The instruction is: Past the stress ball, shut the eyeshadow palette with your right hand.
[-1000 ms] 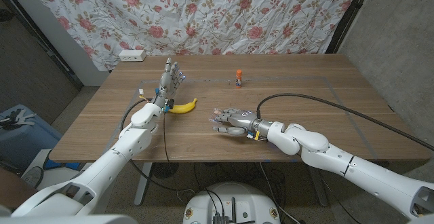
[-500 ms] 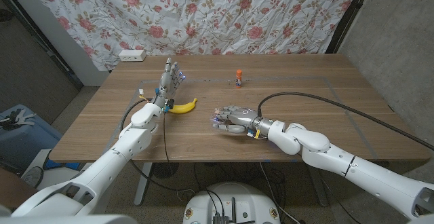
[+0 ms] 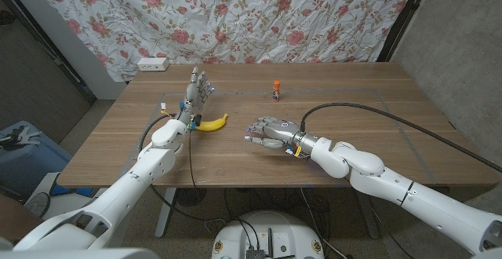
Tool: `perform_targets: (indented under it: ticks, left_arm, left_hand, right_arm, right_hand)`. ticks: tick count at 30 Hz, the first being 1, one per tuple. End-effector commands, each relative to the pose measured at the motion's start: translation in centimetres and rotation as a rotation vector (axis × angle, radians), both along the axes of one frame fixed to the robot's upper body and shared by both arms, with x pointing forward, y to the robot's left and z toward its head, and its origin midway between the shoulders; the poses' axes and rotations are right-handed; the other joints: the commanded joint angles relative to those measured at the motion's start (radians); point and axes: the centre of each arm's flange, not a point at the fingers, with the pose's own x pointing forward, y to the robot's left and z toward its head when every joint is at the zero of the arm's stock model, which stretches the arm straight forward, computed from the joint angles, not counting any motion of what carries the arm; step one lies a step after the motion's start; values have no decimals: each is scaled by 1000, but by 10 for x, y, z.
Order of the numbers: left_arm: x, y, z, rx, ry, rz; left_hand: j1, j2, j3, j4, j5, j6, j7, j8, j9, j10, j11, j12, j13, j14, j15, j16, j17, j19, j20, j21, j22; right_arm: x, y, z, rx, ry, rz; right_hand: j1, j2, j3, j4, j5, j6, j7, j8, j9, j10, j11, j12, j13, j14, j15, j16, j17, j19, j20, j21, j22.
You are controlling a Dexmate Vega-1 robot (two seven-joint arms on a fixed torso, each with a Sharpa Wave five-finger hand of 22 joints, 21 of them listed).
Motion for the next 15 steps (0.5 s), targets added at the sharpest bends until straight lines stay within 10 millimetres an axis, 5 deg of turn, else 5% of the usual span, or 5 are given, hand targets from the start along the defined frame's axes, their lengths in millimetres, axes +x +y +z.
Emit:
perform_targets:
  ticks: [1, 15]
  left_arm:
    - [0, 0, 0, 0, 0, 0]
    - [0, 0, 0, 0, 0, 0]
  left_hand:
    - [13, 2, 1, 6, 5, -2, -9, 6, 3, 2, -6, 6, 3, -7, -71, 8, 3, 9, -7, 7, 4]
    - [13, 2, 1, 6, 5, -2, -9, 6, 3, 1, -7, 5, 3, -7, -71, 8, 3, 9, -7, 7, 4]
  right_arm:
    - [-5, -1, 10, 155, 29, 56]
    - [-3, -5, 23, 353, 65, 93]
  right_hand:
    - [2, 111, 2, -3, 7, 10, 10, 8, 1, 9, 15, 4, 4, 13, -35, 6, 2, 20, -7, 7, 1]
    - [18, 110, 21, -14, 12, 40, 21, 14, 1, 14, 29, 5, 5, 33, -43, 6, -6, 73, -28, 14, 0]
